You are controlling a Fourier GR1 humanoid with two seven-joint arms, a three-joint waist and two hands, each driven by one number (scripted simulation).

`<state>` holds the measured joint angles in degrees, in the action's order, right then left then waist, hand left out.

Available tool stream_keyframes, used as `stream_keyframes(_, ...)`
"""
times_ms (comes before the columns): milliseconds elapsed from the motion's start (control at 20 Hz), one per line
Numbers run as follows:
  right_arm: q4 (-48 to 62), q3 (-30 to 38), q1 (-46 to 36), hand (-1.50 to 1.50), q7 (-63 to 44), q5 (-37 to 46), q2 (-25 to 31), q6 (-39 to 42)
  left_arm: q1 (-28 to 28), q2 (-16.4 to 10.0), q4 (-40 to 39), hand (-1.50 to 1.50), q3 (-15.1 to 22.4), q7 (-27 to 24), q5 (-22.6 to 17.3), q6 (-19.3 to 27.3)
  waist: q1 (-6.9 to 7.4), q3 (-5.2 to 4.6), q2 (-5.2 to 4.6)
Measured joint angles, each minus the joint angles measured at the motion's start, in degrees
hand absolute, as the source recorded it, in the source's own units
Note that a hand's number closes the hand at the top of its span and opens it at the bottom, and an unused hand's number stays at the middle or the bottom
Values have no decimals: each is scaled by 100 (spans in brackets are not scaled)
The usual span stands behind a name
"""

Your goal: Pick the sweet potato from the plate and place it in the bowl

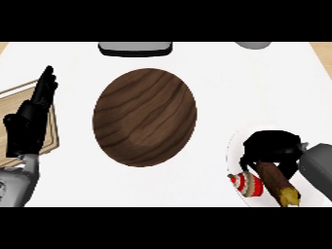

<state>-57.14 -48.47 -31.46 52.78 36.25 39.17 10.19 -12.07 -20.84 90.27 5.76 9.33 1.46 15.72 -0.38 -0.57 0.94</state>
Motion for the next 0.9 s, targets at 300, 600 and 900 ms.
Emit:
stream_keyframes(300, -653, 26, 225, 150, -1533, -17, -1223, 120, 91, -33, -55, 0, -76, 37, 6, 45, -253, -130, 216)
stream_keyframes(600, -1350, 158, 931, 150, -2878, -387, -2743, -269, 189, -83, -103, 0, -182, 66, 21, 113, -524, -50, 241)
stream_keyframes(900, -2232, 7, 1597, 150, -4531, -370, -3638, -1449, 276, -117, -70, 0, -238, 69, 14, 129, -540, 14, 236)
